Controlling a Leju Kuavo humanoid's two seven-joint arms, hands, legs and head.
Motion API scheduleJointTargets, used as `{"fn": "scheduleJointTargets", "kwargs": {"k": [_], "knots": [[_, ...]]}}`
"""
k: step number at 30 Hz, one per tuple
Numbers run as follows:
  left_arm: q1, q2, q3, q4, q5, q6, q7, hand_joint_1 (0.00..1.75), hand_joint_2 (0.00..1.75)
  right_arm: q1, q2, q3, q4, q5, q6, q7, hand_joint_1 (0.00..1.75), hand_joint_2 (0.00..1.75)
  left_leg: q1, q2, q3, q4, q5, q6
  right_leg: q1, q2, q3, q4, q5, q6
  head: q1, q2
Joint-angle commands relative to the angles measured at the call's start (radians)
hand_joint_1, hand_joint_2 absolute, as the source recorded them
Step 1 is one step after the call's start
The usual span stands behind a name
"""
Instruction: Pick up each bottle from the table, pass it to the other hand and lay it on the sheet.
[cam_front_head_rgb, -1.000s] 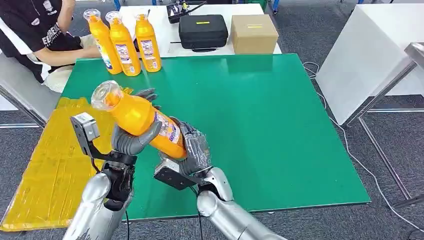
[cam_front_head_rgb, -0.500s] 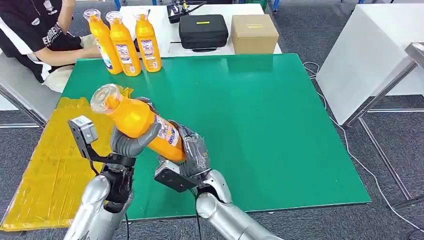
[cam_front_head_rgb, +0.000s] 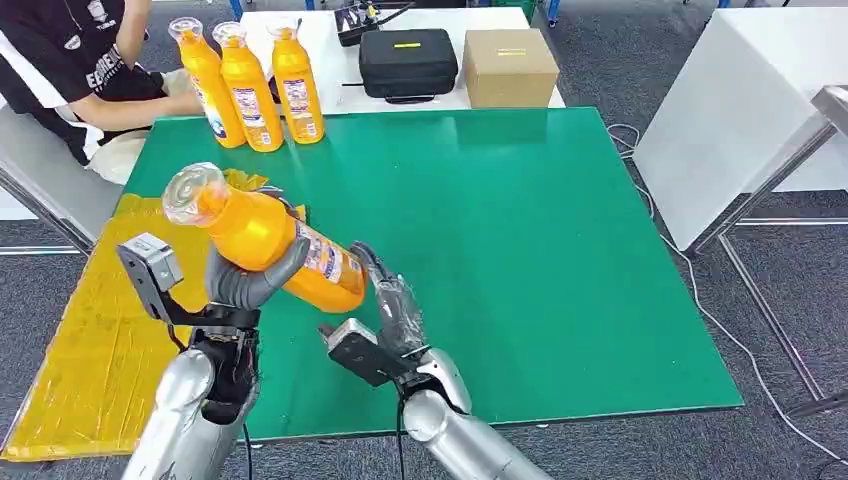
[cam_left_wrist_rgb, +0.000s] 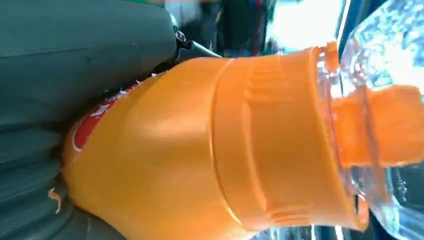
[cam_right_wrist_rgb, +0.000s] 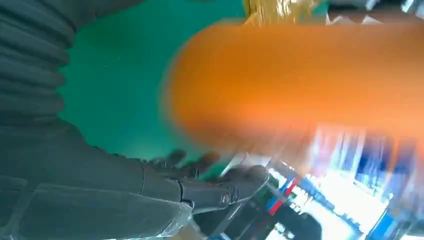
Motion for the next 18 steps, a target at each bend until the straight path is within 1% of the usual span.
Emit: {"fn": "scheduleJointTargets", "kwargs": {"k": [1,2,5,6,7,8,11,12,13,14,16,17,18], "knots": [[0.020,0.037,0.104,0.053,-0.192,0.111,-0.007,1.75,1.75,0.154,-0.138,-0.245,-0.523,-0.007,-0.129,-0.062,0.00,1.75,0.000,-0.001,0.002,-0.001,-0.001,-0.002,0.000,-0.003,0.003,-0.001,-0.001,0.000,0.000,0.000],[0.015,0.037,0.108,0.088,-0.209,0.118,-0.008,1.75,1.75,0.174,-0.151,-0.274,-0.580,0.012,-0.165,-0.075,0.00,1.75,0.001,-0.003,0.004,-0.001,-0.001,-0.003,0.001,-0.005,0.006,-0.002,-0.002,0.000,0.000,0.000],[0.007,0.039,0.118,0.143,-0.308,0.187,-0.036,1.75,1.75,0.214,-0.151,-0.335,-0.647,0.048,-0.167,-0.076,0.00,1.75,0.000,-0.005,0.002,-0.001,0.000,-0.002,0.000,-0.006,0.003,-0.002,-0.001,0.000,0.000,0.000],[0.006,0.048,0.116,0.159,-0.386,0.238,-0.045,1.75,1.75,0.227,-0.149,-0.352,-0.656,0.051,-0.167,-0.084,0.00,1.75,0.000,-0.004,0.003,-0.001,-0.001,-0.003,0.000,-0.005,0.005,-0.003,-0.001,0.000,0.000,0.000],[0.002,0.058,0.105,0.172,-0.513,0.312,-0.034,1.75,1.75,0.236,-0.142,-0.374,-0.658,0.054,-0.167,-0.093,0.00,1.75,-0.001,-0.002,0.001,-0.001,0.000,-0.002,-0.001,-0.004,0.002,-0.002,-0.001,0.000,0.000,0.000],[-0.004,0.072,0.087,0.192,-0.658,0.357,0.000,1.75,1.75,0.252,-0.125,-0.410,-0.666,0.048,-0.167,-0.109,0.00,1.75,0.000,-0.003,0.003,-0.002,0.000,-0.003,0.000,-0.005,0.005,-0.003,-0.001,0.000,0.000,0.000],[-0.028,0.094,0.035,0.255,-1.068,0.390,0.074,1.75,1.75,0.288,-0.109,-0.475,-0.682,0.004,-0.167,-0.155,0.00,1.75,0.000,-0.004,0.003,-0.002,0.000,-0.002,0.000,-0.005,0.004,-0.002,-0.001,-0.001,0.000,0.000],[-0.042,0.106,0.013,0.292,-1.235,0.404,0.147,1.75,1.75,0.293,-0.106,-0.484,-0.685,0.006,-0.167,-0.156,0.00,1.75,0.000,-0.006,0.005,-0.003,0.000,-0.004,0.000,-0.007,0.007,-0.004,-0.002,-0.001,0.000,0.000],[-0.055,0.111,-0.006,0.331,-1.391,0.420,0.212,1.75,1.75,0.295,-0.104,-0.491,-0.688,0.009,-0.167,-0.155,0.00,1.75,0.000,-0.005,0.003,-0.001,0.000,-0.002,0.000,-0.006,0.004,-0.002,-0.001,-0.001,0.000,0.000],[-0.083,0.123,-0.030,0.396,-1.645,0.426,0.334,1.75,1.75,0.287,-0.106,-0.488,-0.685,0.012,-0.167,-0.148,0.00,1.75,0.000,-0.006,0.004,-0.002,0.000,-0.003,0.000,-0.007,0.006,-0.003,-0.001,-0.001,0.000,0.000],[-0.116,0.113,-0.037,0.487,-1.759,0.409,0.360,1.75,1.75,0.272,-0.104,-0.485,-0.676,0.020,-0.167,-0.138,0.00,1.75,0.000,-0.004,0.004,-0.002,0.000,-0.003,0.000,-0.006,0.005,-0.003,-0.001,-0.001,0.000,0.000],[-0.154,0.160,-0.131,0.525,-1.765,0.401,0.444,1.75,1.75,0.266,-0.107,-0.477,-0.672,0.018,-0.167,-0.135,0.00,1.75,0.000,-0.002,0.003,-0.001,0.000,-0.002,0.000,-0.004,0.004,-0.002,-0.001,0.000,0.000,0.000],[-0.167,0.165,-0.157,0.553,-1.765,0.406,0.458,1.75,1.75,0.259,-0.103,-0.477,-0.667,0.022,-0.167,-0.133,0.00,1.75,0.000,-0.003,0.005,-0.002,0.000,-0.003,0.000,-0.005,0.006,-0.003,-0.001,-0.001,0.000,0.000]]}}
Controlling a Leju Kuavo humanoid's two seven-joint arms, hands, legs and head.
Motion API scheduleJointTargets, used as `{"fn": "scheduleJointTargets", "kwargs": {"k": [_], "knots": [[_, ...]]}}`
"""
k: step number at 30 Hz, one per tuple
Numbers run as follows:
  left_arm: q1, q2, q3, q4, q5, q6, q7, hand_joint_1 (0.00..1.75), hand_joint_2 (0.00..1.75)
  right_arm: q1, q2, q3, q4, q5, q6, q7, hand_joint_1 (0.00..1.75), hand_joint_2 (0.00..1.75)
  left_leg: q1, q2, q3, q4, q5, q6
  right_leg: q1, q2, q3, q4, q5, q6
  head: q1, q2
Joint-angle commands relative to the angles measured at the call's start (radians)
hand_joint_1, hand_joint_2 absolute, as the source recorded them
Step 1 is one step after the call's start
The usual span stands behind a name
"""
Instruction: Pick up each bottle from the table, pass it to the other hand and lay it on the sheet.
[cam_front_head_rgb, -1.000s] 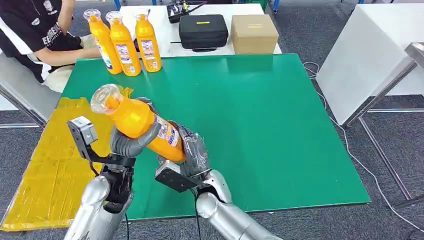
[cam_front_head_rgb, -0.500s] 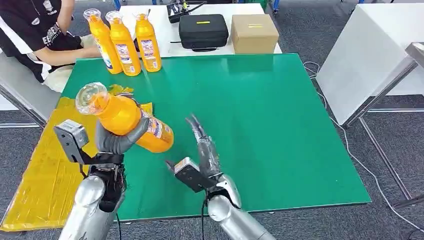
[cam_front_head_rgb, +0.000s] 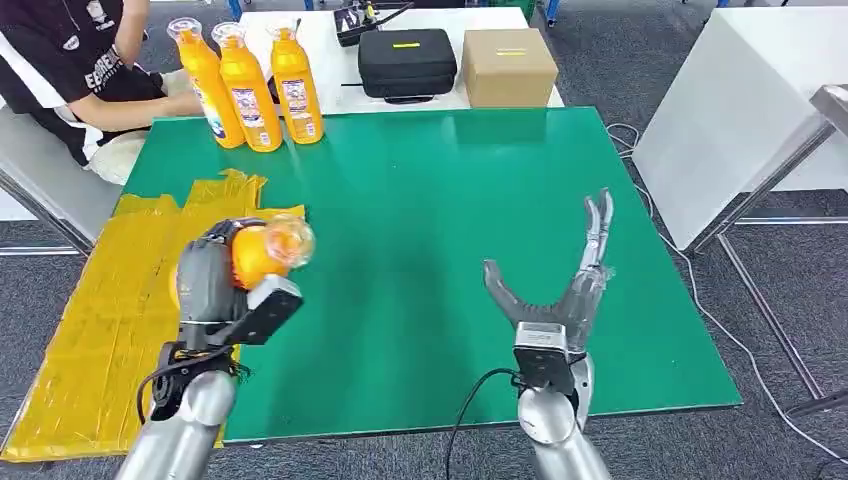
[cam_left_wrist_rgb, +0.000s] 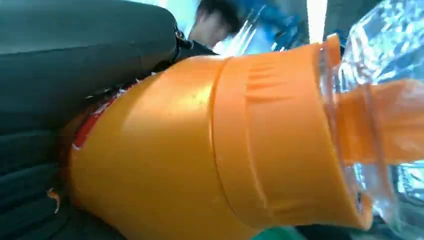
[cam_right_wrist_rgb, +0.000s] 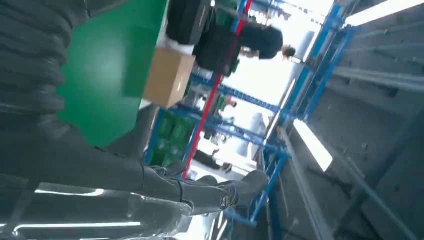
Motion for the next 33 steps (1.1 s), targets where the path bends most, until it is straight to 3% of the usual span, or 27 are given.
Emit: {"fn": "scheduleJointTargets", "kwargs": {"k": [1,7,19,21,24,33], "knots": [[-0.202,0.110,-0.243,0.438,-0.421,-0.020,0.274,1.75,1.75,-0.012,0.003,-0.076,-0.024,0.011,0.000,0.019,0.00,1.75,0.001,-0.003,0.004,-0.002,0.000,-0.004,0.001,-0.004,0.005,-0.002,-0.001,-0.001,0.000,0.000],[-0.228,0.063,-0.158,0.588,-0.417,-0.008,0.197,1.75,1.75,-0.013,0.002,-0.059,-0.024,0.021,0.000,0.033,0.00,1.75,0.001,-0.001,0.004,-0.001,0.000,-0.003,0.001,-0.002,0.005,-0.002,-0.001,-0.001,0.000,0.000],[-0.236,0.062,-0.154,0.621,-0.421,-0.014,0.202,1.75,1.75,-0.019,-0.002,-0.051,-0.019,0.022,0.000,0.036,0.00,1.75,0.001,0.000,0.002,0.000,0.000,-0.003,0.001,-0.001,0.003,-0.001,0.000,-0.001,0.000,0.000],[-0.260,0.079,-0.213,0.674,-0.415,-0.011,0.272,1.75,1.75,-0.024,-0.002,-0.045,-0.013,0.028,0.000,0.044,0.00,1.75,0.001,0.000,0.002,-0.001,0.000,-0.003,0.001,-0.001,0.003,-0.001,0.000,-0.001,0.000,0.000],[-0.283,0.064,-0.133,0.770,-0.417,-0.002,0.245,1.75,1.75,-0.027,-0.001,-0.039,-0.006,0.034,0.000,0.057,0.00,1.75,0.001,0.001,0.003,-0.001,0.000,-0.003,0.001,0.000,0.003,-0.001,0.000,-0.001,0.000,0.000],[-0.319,0.109,0.037,0.942,-0.364,0.013,0.257,1.75,1.75,-0.036,-0.019,-0.025,0.034,0.027,0.000,0.085,0.00,1.75,0.002,0.004,0.004,-0.001,-0.001,-0.003,0.002,0.003,0.004,-0.001,0.000,-0.001,0.000,0.000]]}}
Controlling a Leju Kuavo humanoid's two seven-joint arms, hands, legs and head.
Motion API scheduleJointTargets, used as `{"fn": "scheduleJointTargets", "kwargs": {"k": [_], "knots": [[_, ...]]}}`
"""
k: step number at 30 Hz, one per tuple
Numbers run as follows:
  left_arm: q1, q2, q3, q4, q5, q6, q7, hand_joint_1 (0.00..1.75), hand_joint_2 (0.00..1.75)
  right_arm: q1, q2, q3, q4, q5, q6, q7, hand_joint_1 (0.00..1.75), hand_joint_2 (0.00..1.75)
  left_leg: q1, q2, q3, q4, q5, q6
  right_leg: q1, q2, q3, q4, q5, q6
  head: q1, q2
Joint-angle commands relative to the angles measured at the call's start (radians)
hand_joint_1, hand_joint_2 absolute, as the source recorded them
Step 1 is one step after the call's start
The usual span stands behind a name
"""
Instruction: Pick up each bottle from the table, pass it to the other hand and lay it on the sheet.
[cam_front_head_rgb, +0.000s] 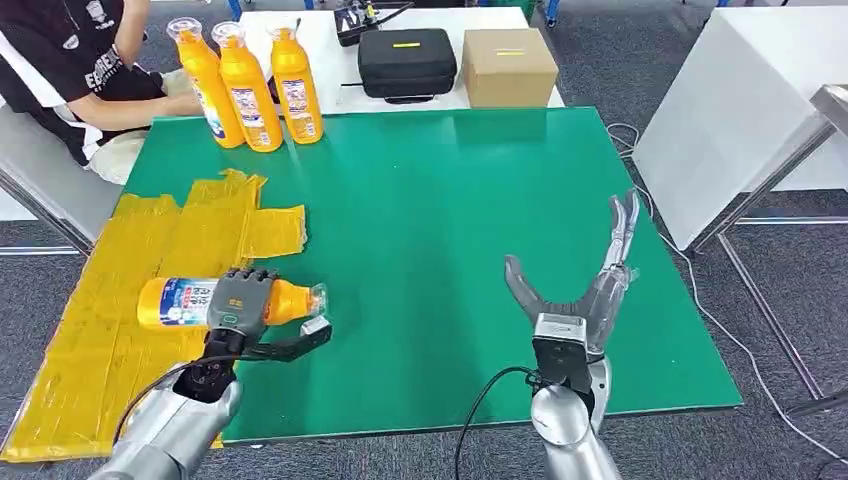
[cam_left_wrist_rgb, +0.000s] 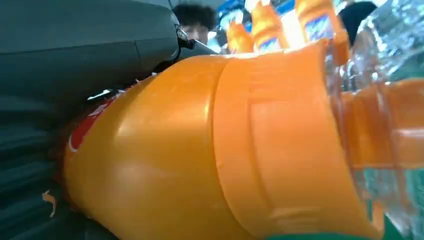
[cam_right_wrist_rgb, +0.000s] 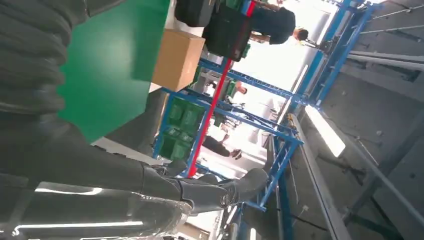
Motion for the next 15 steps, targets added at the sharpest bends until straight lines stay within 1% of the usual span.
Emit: {"fn": "scheduleJointTargets", "kwargs": {"k": [1,3,5,7,8,12,13,15], "knots": [[-0.087,0.046,0.167,0.260,0.036,0.021,-0.011,1.75,1.75,-0.041,-0.023,0.014,0.068,-0.013,0.000,0.024,0.00,1.75,0.001,0.003,0.002,0.000,-0.001,-0.002,0.001,0.002,0.002,-0.001,0.000,-0.001,0.000,0.000],[-0.084,0.051,0.190,0.265,0.037,0.027,-0.006,1.75,1.75,-0.039,-0.025,0.008,0.070,-0.028,0.000,0.027,0.00,1.75,0.002,0.004,0.006,-0.002,-0.001,-0.004,0.002,0.003,0.006,-0.003,0.000,-0.001,0.000,0.000],[-0.083,0.052,0.191,0.265,0.037,0.028,-0.007,1.75,1.75,-0.038,-0.026,0.007,0.070,-0.029,0.000,0.027,0.00,1.75,0.002,0.005,0.005,-0.002,-0.001,-0.004,0.002,0.004,0.005,-0.003,0.001,-0.001,0.000,0.000],[-0.083,0.052,0.191,0.265,0.037,0.028,-0.007,1.75,1.75,-0.038,-0.026,0.007,0.070,-0.029,0.000,0.027,0.00,1.75,0.002,0.004,0.006,-0.002,-0.001,-0.004,0.002,0.003,0.006,-0.004,0.001,-0.001,0.000,0.000],[-0.083,0.052,0.191,0.265,0.037,0.028,-0.007,1.75,1.75,-0.038,-0.026,0.007,0.070,-0.029,0.000,0.027,0.00,1.75,0.001,0.002,0.004,-0.001,-0.001,-0.003,0.001,0.002,0.004,-0.002,0.000,-0.001,0.000,0.000],[-0.083,0.052,0.191,0.265,0.037,0.028,-0.007,1.75,1.75,-0.038,-0.026,0.007,0.070,-0.029,0.000,0.027,0.00,1.75,0.002,0.003,0.007,-0.002,-0.001,-0.004,0.002,0.002,0.007,-0.003,0.000,-0.001,0.000,0.000],[-0.083,0.052,0.191,0.265,0.037,0.028,-0.007,1.75,1.75,-0.038,-0.026,0.007,0.070,-0.029,0.000,0.027,0.00,1.75,0.001,0.002,0.005,-0.001,-0.001,-0.002,0.001,0.001,0.005,-0.002,0.000,-0.001,0.000,0.000],[-0.082,0.047,0.211,0.265,0.047,0.026,-0.015,1.75,1.75,-0.040,-0.028,0.009,0.072,-0.030,0.000,0.027,0.00,1.75,0.001,0.002,0.005,-0.001,-0.001,-0.002,0.001,0.001,0.006,-0.001,0.000,-0.001,0.000,0.000]]}}
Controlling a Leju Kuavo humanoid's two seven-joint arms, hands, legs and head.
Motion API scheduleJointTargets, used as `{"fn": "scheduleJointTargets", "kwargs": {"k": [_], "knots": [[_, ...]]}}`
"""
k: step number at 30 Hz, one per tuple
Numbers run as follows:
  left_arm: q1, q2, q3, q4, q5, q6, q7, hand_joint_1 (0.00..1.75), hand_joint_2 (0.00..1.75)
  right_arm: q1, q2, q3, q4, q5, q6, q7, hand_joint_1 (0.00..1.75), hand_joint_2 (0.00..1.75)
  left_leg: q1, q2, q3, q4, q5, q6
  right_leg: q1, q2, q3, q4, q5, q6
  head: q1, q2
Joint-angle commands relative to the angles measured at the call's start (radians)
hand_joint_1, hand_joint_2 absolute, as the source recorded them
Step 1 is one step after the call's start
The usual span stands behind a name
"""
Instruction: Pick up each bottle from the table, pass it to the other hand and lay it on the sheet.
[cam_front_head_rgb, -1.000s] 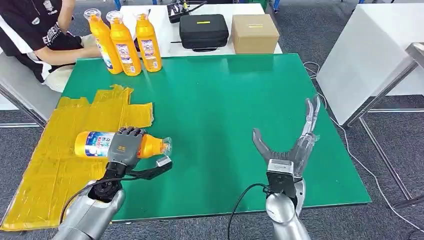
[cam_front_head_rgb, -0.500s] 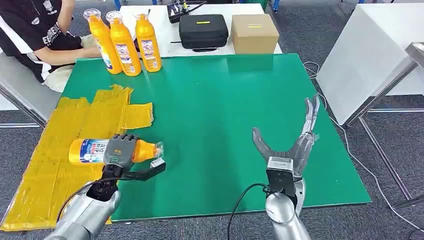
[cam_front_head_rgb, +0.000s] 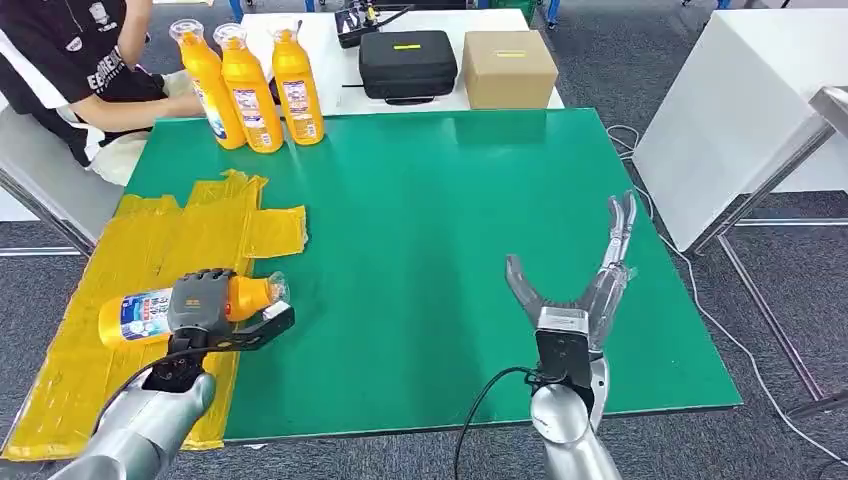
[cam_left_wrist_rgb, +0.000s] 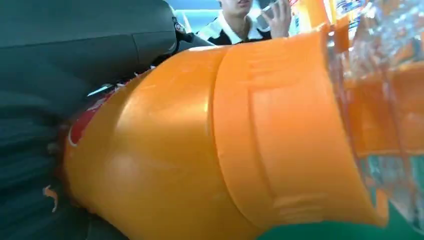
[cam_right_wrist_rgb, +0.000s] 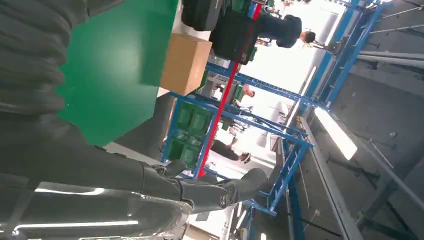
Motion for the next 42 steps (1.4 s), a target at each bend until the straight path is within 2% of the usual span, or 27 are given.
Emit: {"fn": "scheduleJointTargets", "kwargs": {"k": [1,3,4,5,11,15,16,21,23,25,30,32,33,38,40,42], "knots": [[-0.014,0.012,0.063,0.098,0.011,-0.014,-0.008,1.75,1.75,-0.037,-0.024,0.012,0.056,-0.006,0.000,0.007,0.00,1.75,0.001,0.004,0.004,-0.002,-0.001,-0.003,0.001,0.002,0.003,-0.002,0.000,-0.001,0.000,0.000],[-0.008,0.012,0.079,0.099,0.017,-0.011,-0.018,1.75,1.75,-0.043,-0.024,0.017,0.062,-0.005,0.000,0.006,0.00,1.75,0.001,0.004,0.004,-0.002,-0.001,-0.003,0.001,0.003,0.004,-0.003,0.001,-0.001,0.000,0.000],[-0.004,0.007,0.106,0.096,0.036,-0.002,-0.046,1.06,1.75,-0.047,-0.025,0.020,0.066,-0.007,0.000,0.008,0.00,1.75,0.001,0.004,0.004,-0.001,-0.001,-0.003,0.001,0.003,0.003,-0.002,0.001,-0.001,0.000,0.000],[-0.002,-0.005,0.146,0.094,0.080,-0.007,-0.097,0.00,1.75,-0.047,-0.026,0.022,0.067,-0.007,0.000,0.008,0.00,1.75,0.001,0.006,0.005,-0.002,-0.001,-0.004,0.001,0.004,0.004,-0.003,0.001,-0.001,0.000,0.000],[0.001,-0.017,0.172,0.085,0.100,-0.027,-0.154,0.00,1.75,-0.060,-0.022,0.030,0.088,-0.015,0.007,0.016,0.00,1.75,0.002,0.004,0.006,-0.002,-0.001,-0.004,0.001,0.002,0.005,-0.003,0.000,-0.001,0.000,0.000],[0.004,-0.038,0.228,0.064,0.170,-0.041,-0.240,0.00,1.75,-0.073,-0.028,0.040,0.104,-0.016,0.045,0.034,0.00,1.75,0.001,0.003,0.005,-0.001,-0.001,-0.002,0.001,0.001,0.004,-0.002,0.000,0.000,0.000,0.000],[0.003,-0.044,0.243,0.050,0.196,-0.043,-0.265,0.00,0.00,-0.073,-0.030,0.043,0.108,-0.011,0.060,0.039,0.00,1.75,0.002,0.003,0.005,-0.002,-0.001,-0.003,0.001,0.002,0.005,-0.003,0.001,0.000,0.000,0.000],[0.009,-0.075,0.264,-0.041,0.288,-0.094,-0.344,0.00,0.00,-0.075,-0.031,0.049,0.128,-0.004,0.092,0.052,0.00,1.75,0.001,0.000,0.004,-0.001,0.000,-0.003,0.001,-0.001,0.004,-0.002,0.000,0.000,0.000,0.000],[0.014,-0.099,0.290,-0.106,0.410,-0.174,-0.434,0.00,0.00,-0.079,-0.039,0.053,0.127,-0.006,0.114,0.055,0.00,1.75,0.002,-0.001,0.003,-0.001,0.000,-0.003,0.001,-0.003,0.004,-0.003,0.000,0.000,0.000,0.000],[0.054,-0.122,0.283,-0.278,0.611,-0.345,-0.536,0.00,0.00,-0.089,-0.045,0.063,0.124,-0.005,0.131,0.054,0.00,1.75,0.002,-0.002,0.002,0.000,0.000,-0.002,0.001,-0.003,0.003,-0.002,0.000,0.000,0.000,0.000],[0.180,-0.098,0.126,-0.769,0.949,-0.578,-0.509,0.00,0.00,-0.075,-0.063,0.084,0.073,-0.016,0.185,0.068,0.00,1.75,0.001,0.000,0.001,0.001,-0.001,-0.002,0.001,-0.001,0.002,-0.001,0.000,0.000,0.000,0.000],[0.216,-0.083,0.091,-0.891,1.006,-0.597,-0.495,0.00,0.00,-0.063,-0.070,0.087,0.052,-0.007,0.193,0.071,0.00,1.75,0.001,0.001,-0.002,0.002,0.000,-0.001,0.001,-0.001,-0.001,0.000,0.000,0.000,0.000,0.000],[0.240,-0.076,0.073,-0.971,1.074,-0.614,-0.536,0.00,0.00,-0.053,-0.072,0.087,0.033,0.001,0.199,0.069,0.00,1.75,0.001,0.002,-0.001,0.001,-0.001,-0.002,0.001,-0.001,0.000,0.000,-0.001,0.000,0.000,0.000],[0.277,-0.055,0.050,-1.070,1.104,-0.631,-0.517,0.00,0.00,-0.040,-0.076,0.087,0.000,0.007,0.208,0.070,0.00,1.75,0.001,0.001,-0.001,0.001,-0.002,-0.003,0.001,-0.001,0.000,-0.001,-0.002,-0.001,0.000,0.000],[0.296,-0.064,0.057,-1.111,1.196,-0.649,-0.561,0.00,0.00,-0.039,-0.081,0.087,-0.016,0.005,0.212,0.059,0.00,1.75,0.000,0.001,-0.002,0.000,-0.001,-0.001,0.000,0.000,-0.003,-0.001,0.000,0.000,0.000,0.000],[0.322,-0.069,0.065,-1.161,1.280,-0.691,-0.525,0.00,0.00,-0.042,-0.098,0.095,-0.032,-0.003,0.236,0.067,0.00,1.75,0.000,0.001,-0.003,0.000,-0.001,-0.001,0.000,0.000,-0.003,-0.001,-0.001,0.000,0.000,0.000]]}}
